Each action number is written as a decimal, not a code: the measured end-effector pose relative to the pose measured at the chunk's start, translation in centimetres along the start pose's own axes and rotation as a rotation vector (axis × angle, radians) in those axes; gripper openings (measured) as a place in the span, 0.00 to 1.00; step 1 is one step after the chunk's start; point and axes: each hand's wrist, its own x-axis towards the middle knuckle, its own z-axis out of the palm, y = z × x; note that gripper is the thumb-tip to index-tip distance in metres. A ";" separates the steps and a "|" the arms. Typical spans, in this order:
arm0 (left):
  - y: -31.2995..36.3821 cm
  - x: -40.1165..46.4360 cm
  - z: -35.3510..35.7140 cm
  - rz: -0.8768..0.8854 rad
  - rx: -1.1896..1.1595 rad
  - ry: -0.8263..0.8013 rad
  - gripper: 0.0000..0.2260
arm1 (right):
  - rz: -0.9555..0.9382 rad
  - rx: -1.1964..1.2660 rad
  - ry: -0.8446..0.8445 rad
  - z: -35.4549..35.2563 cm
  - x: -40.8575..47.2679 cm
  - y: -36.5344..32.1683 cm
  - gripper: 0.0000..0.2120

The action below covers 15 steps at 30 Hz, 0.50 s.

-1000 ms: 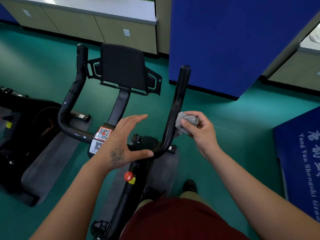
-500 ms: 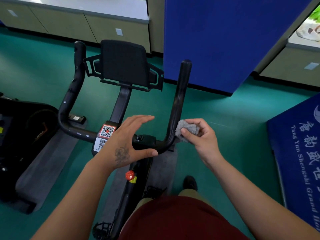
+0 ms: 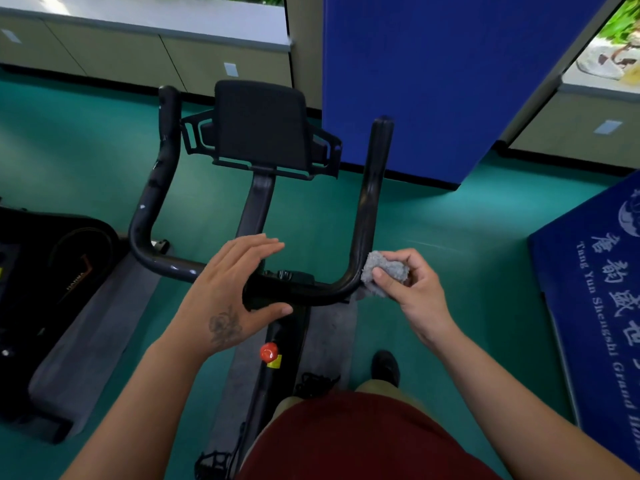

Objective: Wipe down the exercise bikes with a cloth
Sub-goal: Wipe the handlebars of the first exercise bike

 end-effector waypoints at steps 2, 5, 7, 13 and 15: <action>-0.6 -0.8 0.0 -0.005 0.009 0.041 0.39 | -0.012 -0.001 0.016 0.2 0.4 -0.5 0.14; -1.7 -1.9 0.0 -0.064 -0.005 0.055 0.43 | -0.031 0.018 0.074 0.6 1.2 -1.0 0.12; -2.2 -2.4 0.1 -0.088 -0.003 0.041 0.47 | -0.042 0.024 0.097 1.0 1.4 -1.2 0.12; -2.3 -2.8 1.2 -0.028 0.102 0.054 0.50 | -0.026 0.026 0.119 1.4 -0.8 0.2 0.13; -2.1 -2.8 1.5 -0.020 0.172 0.050 0.51 | -0.022 0.011 0.113 1.5 -1.7 0.8 0.12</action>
